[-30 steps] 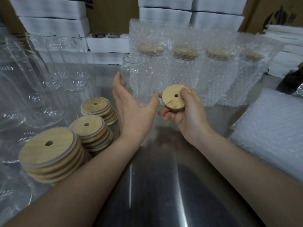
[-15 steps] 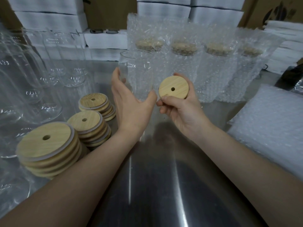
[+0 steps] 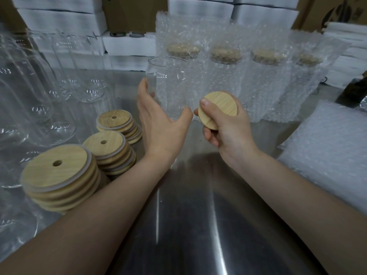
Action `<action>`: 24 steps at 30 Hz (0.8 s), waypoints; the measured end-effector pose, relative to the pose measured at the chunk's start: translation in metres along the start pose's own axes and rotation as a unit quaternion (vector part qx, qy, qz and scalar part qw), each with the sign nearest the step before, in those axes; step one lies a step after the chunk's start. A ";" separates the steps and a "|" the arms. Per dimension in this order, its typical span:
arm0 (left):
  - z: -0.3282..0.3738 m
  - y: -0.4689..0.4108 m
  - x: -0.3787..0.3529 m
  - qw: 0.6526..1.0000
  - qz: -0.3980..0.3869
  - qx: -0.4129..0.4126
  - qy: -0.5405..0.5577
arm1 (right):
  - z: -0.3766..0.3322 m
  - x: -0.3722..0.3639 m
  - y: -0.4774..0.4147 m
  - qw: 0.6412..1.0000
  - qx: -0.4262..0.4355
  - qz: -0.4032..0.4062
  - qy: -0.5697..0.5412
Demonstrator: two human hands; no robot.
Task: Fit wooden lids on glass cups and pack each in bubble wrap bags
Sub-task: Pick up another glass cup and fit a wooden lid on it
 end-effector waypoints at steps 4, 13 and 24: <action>0.001 0.000 0.000 1.000 -0.003 0.000 -0.002 | -0.001 -0.001 0.000 1.000 0.006 -0.005 -0.003; 0.002 0.001 0.000 1.000 -0.007 0.001 -0.007 | 0.001 0.001 -0.004 0.999 0.002 -0.013 -0.032; 0.003 0.001 -0.001 1.000 -0.008 0.004 0.002 | 0.000 -0.009 -0.004 0.973 -0.051 -0.120 -0.189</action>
Point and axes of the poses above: each hand's wrist, its own y-axis away from the middle knuckle, its own x-axis out of the back of the hand, z = x × y, the point moved 4 cm from there along -y, towards the middle knuckle, and after that the axes turned 10 degrees about y, right-handed, at the moved point
